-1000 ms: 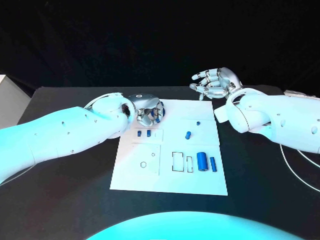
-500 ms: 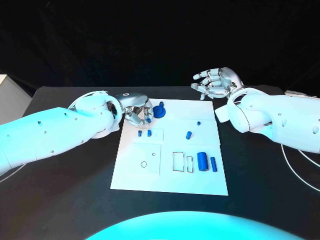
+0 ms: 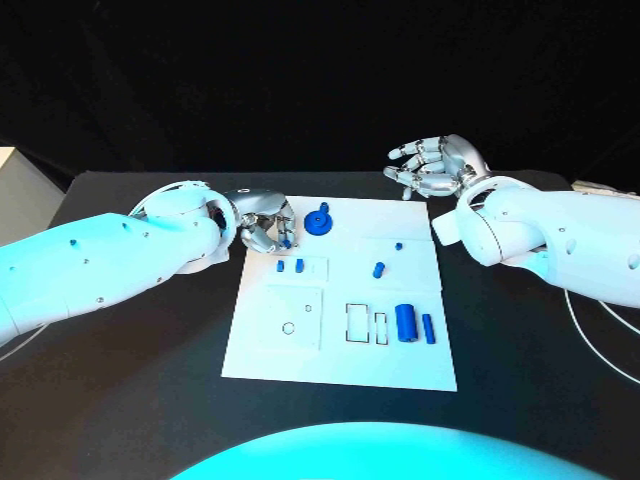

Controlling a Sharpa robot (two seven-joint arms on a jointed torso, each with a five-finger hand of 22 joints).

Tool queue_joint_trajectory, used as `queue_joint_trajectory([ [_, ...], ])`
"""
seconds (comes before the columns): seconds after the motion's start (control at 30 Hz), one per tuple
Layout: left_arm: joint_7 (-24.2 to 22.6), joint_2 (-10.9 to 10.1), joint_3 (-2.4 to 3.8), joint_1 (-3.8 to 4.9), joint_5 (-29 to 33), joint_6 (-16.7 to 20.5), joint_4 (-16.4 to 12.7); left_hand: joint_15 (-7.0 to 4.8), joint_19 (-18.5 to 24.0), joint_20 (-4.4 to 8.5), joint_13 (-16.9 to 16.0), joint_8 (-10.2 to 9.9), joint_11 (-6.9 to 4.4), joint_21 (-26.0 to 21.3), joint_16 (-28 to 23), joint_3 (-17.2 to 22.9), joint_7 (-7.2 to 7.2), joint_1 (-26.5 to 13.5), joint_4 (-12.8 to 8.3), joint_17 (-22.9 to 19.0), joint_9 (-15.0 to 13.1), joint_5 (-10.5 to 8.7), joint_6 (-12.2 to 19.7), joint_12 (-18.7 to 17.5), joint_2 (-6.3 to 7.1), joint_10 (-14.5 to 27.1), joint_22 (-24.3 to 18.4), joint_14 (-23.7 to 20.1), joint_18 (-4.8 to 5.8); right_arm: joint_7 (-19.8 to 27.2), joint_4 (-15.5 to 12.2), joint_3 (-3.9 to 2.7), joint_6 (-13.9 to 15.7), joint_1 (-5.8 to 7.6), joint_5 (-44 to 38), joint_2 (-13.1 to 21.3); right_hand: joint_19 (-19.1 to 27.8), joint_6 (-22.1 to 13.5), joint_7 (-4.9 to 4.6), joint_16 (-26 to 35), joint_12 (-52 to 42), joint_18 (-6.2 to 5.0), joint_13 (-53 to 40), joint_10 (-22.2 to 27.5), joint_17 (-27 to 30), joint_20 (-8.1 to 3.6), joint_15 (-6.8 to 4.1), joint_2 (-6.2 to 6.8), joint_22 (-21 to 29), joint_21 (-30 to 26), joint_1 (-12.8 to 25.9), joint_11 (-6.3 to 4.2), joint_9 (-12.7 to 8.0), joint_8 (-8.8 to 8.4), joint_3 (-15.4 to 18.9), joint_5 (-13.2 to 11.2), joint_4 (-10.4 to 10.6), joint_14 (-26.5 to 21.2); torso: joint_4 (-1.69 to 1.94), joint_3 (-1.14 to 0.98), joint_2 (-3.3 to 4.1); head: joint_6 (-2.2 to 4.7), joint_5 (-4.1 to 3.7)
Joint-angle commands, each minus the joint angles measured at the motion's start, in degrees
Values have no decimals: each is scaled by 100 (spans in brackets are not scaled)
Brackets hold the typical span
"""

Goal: Assemble the parts on the task board

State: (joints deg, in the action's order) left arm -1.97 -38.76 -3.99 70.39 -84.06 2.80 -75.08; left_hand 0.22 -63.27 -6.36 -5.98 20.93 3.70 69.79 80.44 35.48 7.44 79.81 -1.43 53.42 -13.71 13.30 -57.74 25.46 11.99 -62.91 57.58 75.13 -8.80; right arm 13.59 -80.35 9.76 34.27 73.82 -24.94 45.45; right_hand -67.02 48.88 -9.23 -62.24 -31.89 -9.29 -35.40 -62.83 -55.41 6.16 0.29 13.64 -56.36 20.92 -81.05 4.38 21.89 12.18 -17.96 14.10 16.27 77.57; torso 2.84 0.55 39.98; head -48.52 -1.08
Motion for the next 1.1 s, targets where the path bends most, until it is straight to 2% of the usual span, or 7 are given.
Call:
queue_joint_trajectory([
  [0.03, -4, 53, -4, 3, -69, -54, 44, -7, 22, -3, 3, -33, 12, -24, 10, -37, 12, -56, -11, -9, -6, -23, -42, -31, 11, -38, -7, 19, 68, 59, -6, -1, -64, -3, -19, -2, -39, 0, -13, 36, 32, -109, 5, 5, 1, 12, -6, 3, 7, -34, 14, 2, -6, 30, -40, 21, 7, -32, -5, -1, 6, -5, 0],
  [0.53, -89, 169, -19, 1, -94, 259, 129, -9, -22, -1, 0, -33, 9, 6, 28, -43, 8, -64, -7, 49, -13, -21, -60, -39, 3, -61, 46, 44, 80, 57, -19, -1, -58, -3, -19, 6, -39, 0, -13, 36, 32, -109, 5, 5, 1, 12, -6, 3, 7, -34, 14, 2, -6, 30, -40, 21, 7, -32, -3, -6, 4, -29, -3],
  [1.1, -78, 286, -27, 1, -96, 189, 178, -10, -23, 0, -2, -34, 8, 6, 29, -45, 6, -66, -7, 50, -15, -20, -66, -44, 1, -68, 47, 46, 80, 58, -16, -1, -58, -3, -19, -6, -39, 0, -13, 36, 32, -109, 5, 5, 1, 12, -6, 3, 7, -34, 14, 2, -6, 30, -40, 21, 7, -32, -1, -2, 0, -34, -1],
])
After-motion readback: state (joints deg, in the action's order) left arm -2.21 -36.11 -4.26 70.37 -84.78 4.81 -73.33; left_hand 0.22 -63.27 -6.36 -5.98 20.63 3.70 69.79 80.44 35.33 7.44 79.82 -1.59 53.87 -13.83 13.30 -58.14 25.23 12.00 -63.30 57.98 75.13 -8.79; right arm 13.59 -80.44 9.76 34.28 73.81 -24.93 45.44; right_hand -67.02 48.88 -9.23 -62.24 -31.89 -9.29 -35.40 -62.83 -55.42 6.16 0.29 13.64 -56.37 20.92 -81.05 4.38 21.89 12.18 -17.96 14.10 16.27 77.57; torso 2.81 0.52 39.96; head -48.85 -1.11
